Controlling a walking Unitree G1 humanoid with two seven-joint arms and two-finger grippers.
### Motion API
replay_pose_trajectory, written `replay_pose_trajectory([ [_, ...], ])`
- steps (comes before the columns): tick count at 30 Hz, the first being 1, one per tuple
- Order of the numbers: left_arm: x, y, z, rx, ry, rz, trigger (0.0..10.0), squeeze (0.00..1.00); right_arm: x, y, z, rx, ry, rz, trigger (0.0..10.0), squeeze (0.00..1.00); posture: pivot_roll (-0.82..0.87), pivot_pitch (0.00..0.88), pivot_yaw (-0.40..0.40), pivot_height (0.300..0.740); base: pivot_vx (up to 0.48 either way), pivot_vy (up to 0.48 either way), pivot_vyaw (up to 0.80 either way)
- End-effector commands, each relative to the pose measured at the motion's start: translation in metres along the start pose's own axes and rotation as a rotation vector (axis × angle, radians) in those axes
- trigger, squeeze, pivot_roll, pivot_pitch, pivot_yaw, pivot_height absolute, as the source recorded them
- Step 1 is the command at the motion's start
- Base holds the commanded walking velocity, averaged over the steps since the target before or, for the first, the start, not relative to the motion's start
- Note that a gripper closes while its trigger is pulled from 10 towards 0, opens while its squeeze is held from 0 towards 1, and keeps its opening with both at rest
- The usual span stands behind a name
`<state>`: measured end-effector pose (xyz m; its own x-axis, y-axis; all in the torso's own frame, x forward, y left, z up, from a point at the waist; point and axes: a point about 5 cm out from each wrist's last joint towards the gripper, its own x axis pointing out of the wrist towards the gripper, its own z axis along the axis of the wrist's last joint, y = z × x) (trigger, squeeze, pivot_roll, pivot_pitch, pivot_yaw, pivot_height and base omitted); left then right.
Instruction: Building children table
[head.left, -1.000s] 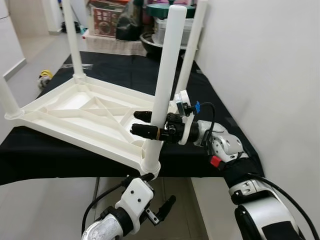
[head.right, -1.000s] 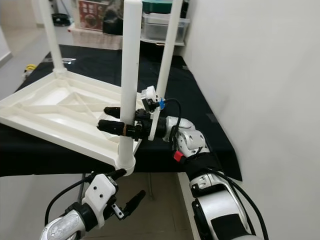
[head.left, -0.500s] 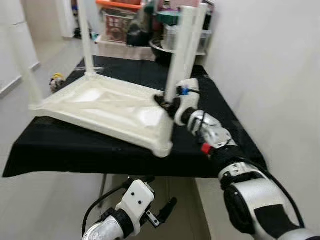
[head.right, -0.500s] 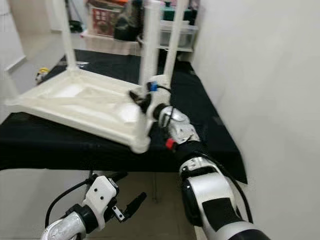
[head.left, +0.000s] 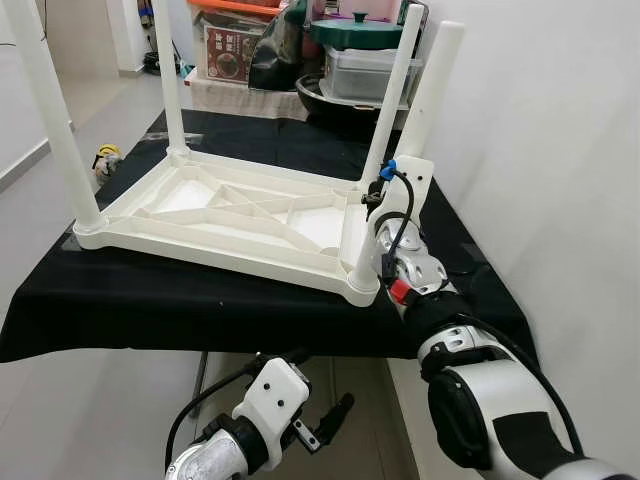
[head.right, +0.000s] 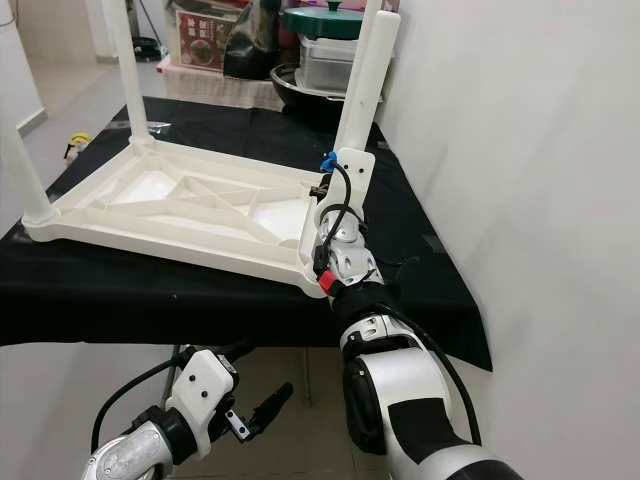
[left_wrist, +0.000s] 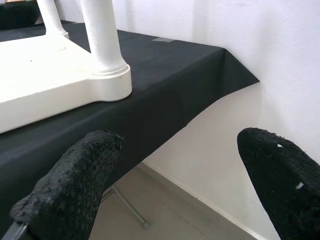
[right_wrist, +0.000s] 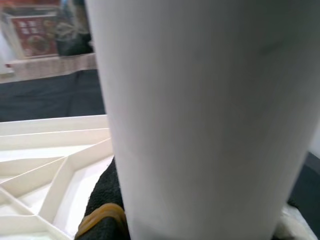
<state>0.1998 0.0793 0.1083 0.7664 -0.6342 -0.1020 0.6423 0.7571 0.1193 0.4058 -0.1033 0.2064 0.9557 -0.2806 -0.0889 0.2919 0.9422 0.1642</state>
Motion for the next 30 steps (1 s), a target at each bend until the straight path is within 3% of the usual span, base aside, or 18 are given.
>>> replay_pose_trajectory([
  [1,0.001,0.0,-0.001,0.009,0.01,0.005,10.0,0.0,0.002,-0.02,-0.022,0.012,0.113,-0.135,0.0,0.0,0.14,0.0,-0.152,0.74,0.0,0.0,0.0],
  [7,0.001,0.0,-0.001,0.009,0.011,0.008,10.0,0.0,0.008,-0.043,-0.014,0.012,0.086,-0.255,0.0,0.0,0.13,0.0,-0.152,0.74,0.0,0.0,0.0],
  [8,0.001,0.001,-0.002,0.005,0.015,0.008,10.0,0.0,0.01,-0.049,-0.011,0.004,0.075,-0.271,4.7,0.0,0.13,0.0,-0.149,0.74,0.0,0.0,0.0],
  [9,0.001,0.001,-0.002,0.003,0.018,0.007,10.0,0.0,0.01,-0.052,-0.009,-0.002,0.068,-0.283,4.7,0.0,0.13,0.0,-0.149,0.74,0.0,0.0,0.0],
  [10,0.001,0.001,-0.002,0.002,0.019,0.005,10.0,0.0,0.011,-0.054,-0.006,0.014,0.052,-0.274,10.0,0.0,0.12,0.0,-0.143,0.74,0.0,0.0,0.0],
  [14,0.001,0.001,-0.002,0.004,0.022,0.003,10.0,0.0,0.011,-0.05,-0.001,0.068,0.016,-0.223,10.0,0.0,0.13,0.0,-0.143,0.74,0.0,0.0,0.0],
  [15,0.001,0.001,-0.002,0.004,0.022,0.003,10.0,0.0,0.01,-0.045,0.001,0.083,-0.003,-0.183,10.0,0.43,0.13,0.0,-0.143,0.74,0.0,0.0,0.0],
  [16,0.001,0.001,-0.002,0.004,0.022,0.003,10.0,0.0,0.01,-0.045,0.001,0.083,-0.003,-0.183,10.0,0.43,0.13,0.0,-0.143,0.74,0.0,0.0,0.0],
  [17,0.001,0.001,-0.003,0.004,0.023,0.003,10.0,0.0,0.008,-0.04,0.003,0.081,-0.049,-0.127,10.0,1.0,0.13,0.0,-0.143,0.74,0.0,0.0,0.0],
  [20,0.001,0.001,-0.003,0.005,0.024,0.004,10.0,0.0,0.001,-0.027,0.005,0.083,-0.115,-0.017,10.0,1.0,0.14,0.0,-0.141,0.74,0.0,0.0,0.0],
  [21,0.0,0.002,-0.003,0.005,0.026,0.004,10.0,0.0,-0.001,-0.025,0.005,0.078,-0.135,0.008,10.0,0.36,0.14,0.0,-0.141,0.74,0.0,0.0,0.0],
  [22,0.0,0.002,-0.003,0.005,0.026,0.004,10.0,0.0,-0.001,-0.025,0.005,0.078,-0.135,0.008,10.0,0.36,0.14,0.0,-0.141,0.74,0.0,0.0,0.0],
  [23,0.0,0.002,-0.003,0.005,0.026,0.004,10.0,0.0,-0.003,-0.022,0.004,0.072,-0.14,0.05,10.0,0.0,0.13,0.0,-0.14,0.74,0.0,0.0,0.0],
  [28,-0.001,0.001,-0.003,-0.003,0.03,-0.003,10.0,0.0,-0.012,-0.019,0.001,0.079,-0.174,0.184,10.0,0.0,0.13,0.0,-0.136,0.74,0.0,0.0,0.0],
  [30,-0.001,0.003,-0.002,-0.01,0.029,0.003,10.0,0.0,-0.018,-0.016,-0.002,0.084,-0.17,0.292,10.0,0.0,0.13,0.0,-0.139,0.74,0.0,0.0,0.0],
])
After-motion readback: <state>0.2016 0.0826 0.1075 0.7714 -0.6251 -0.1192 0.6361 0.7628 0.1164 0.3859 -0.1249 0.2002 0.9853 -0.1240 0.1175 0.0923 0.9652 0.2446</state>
